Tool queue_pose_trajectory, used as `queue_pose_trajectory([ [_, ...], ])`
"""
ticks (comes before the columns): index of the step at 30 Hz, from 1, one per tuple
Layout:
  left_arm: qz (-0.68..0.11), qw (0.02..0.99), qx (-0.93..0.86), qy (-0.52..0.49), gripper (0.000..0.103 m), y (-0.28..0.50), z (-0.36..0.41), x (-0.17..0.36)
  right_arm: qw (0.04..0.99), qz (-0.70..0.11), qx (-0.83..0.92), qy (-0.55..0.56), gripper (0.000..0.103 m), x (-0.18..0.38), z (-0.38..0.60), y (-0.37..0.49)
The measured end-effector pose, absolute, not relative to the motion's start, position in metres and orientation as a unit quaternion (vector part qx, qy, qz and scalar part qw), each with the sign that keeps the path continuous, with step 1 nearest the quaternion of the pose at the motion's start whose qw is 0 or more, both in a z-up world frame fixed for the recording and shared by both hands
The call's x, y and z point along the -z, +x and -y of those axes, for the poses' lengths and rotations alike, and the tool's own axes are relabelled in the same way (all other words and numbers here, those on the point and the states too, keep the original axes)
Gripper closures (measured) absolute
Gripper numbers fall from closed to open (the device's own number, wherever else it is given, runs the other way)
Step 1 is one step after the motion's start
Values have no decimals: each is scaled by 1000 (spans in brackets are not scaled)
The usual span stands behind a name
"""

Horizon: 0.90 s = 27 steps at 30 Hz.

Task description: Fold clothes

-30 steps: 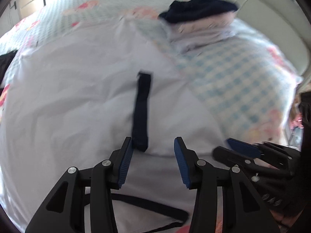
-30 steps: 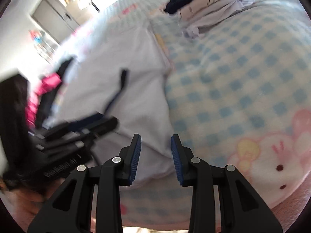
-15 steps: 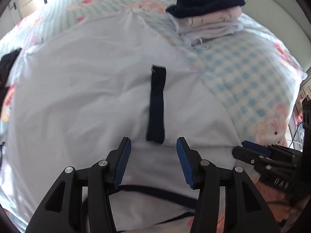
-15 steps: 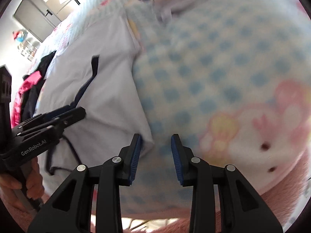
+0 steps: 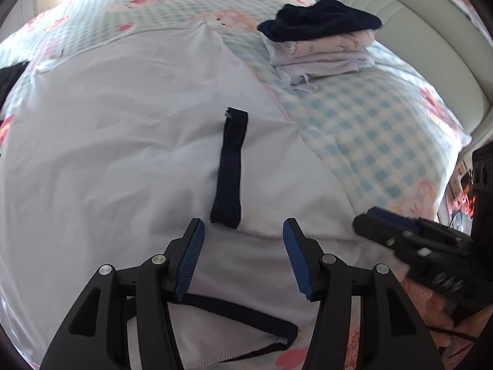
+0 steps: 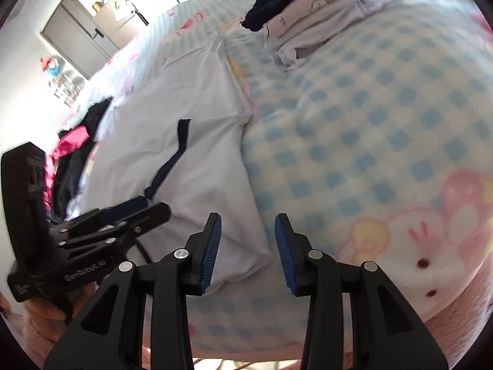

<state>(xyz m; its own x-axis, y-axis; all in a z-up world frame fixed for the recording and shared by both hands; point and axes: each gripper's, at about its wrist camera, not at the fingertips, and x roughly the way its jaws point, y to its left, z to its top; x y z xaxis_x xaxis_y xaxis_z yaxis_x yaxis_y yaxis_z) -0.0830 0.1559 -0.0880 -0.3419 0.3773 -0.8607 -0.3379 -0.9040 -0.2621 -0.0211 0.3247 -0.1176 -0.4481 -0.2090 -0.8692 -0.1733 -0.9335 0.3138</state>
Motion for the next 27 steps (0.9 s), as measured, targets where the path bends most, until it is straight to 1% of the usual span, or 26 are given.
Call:
queue_pose_trajectory([
  [2, -8, 191, -818, -543, 48, -88, -157, 93, -5, 157, 819, 551, 65, 129, -323, -27],
  [3, -28, 179, -819, -544, 48, -86, -155, 91, -8, 165, 814, 556, 65, 130, -325, -27],
  [5, -66, 158, -821, -544, 48, -83, -152, 85, -6, 209, 805, 556, 65, 126, -333, -24],
  [6, -59, 162, -828, -533, 48, -79, -144, 77, -3, 213, 808, 549, 65, 119, -334, -22],
  [9, -5, 180, -838, -515, 47, -66, -107, 56, 15, 186, 834, 520, 65, 90, -328, -15],
  [10, 17, 181, -839, -513, 47, -61, -93, 55, 28, 171, 837, 519, 65, 87, -322, -16],
  [12, 32, 175, -841, -511, 47, -54, -81, 59, 56, 141, 839, 523, 65, 88, -309, -17],
  [15, 34, 156, -835, -527, 47, -41, -67, 74, 72, 108, 813, 567, 66, 116, -301, -15],
  [17, 41, 154, -833, -529, 47, -34, -62, 80, 48, 86, 804, 587, 71, 132, -300, -9],
  [19, 41, 150, -832, -532, 47, -29, -57, 83, 27, 75, 800, 595, 71, 135, -304, 0],
  [22, 46, 143, -831, -536, 47, -25, -47, 87, 20, 74, 803, 591, 71, 128, -311, 14],
  [23, 49, 142, -831, -536, 47, -25, -44, 87, 23, 80, 806, 586, 70, 125, -314, 18],
  [27, 62, 138, -837, -526, 47, -23, -34, 85, 37, 127, 823, 553, 69, 111, -327, 19],
])
